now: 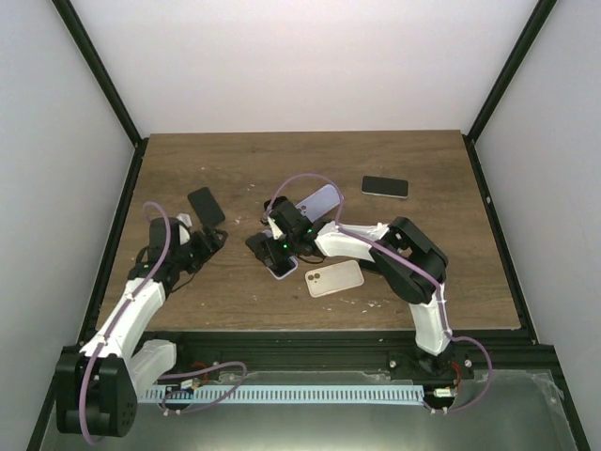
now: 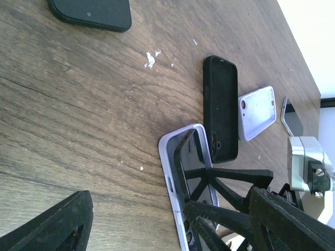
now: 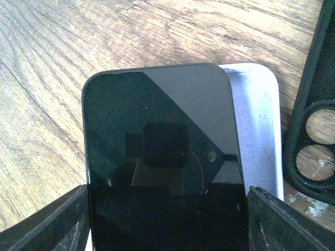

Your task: Put the phone into the phone case

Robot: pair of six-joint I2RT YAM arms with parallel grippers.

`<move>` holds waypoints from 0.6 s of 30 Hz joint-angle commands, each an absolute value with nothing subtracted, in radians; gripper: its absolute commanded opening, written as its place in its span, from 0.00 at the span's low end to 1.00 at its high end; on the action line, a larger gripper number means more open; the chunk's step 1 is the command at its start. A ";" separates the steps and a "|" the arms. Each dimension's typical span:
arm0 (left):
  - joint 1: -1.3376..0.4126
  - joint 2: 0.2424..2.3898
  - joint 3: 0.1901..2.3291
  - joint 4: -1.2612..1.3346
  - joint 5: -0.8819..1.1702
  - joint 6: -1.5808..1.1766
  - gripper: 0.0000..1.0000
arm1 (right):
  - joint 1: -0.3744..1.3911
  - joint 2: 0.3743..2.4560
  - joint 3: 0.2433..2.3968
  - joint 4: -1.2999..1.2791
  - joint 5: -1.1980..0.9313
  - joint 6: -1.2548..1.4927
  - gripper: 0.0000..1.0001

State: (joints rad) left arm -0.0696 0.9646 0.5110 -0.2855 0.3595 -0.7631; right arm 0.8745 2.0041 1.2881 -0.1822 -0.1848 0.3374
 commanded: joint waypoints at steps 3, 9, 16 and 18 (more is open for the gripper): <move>-0.064 0.997 0.496 -0.228 0.404 -0.777 0.82 | 0.884 1.988 1.283 -0.166 -0.132 0.332 0.78; -0.064 1.043 0.487 -0.197 0.438 -0.774 0.79 | 0.883 1.957 1.284 -0.198 -0.126 0.351 0.89; -0.066 1.091 0.468 -0.152 0.486 -0.783 0.72 | 0.873 1.904 1.265 -0.232 -0.106 0.361 0.99; -0.069 1.108 0.468 -0.143 0.496 -0.785 0.69 | 0.853 1.895 1.250 -0.242 -0.114 0.370 0.96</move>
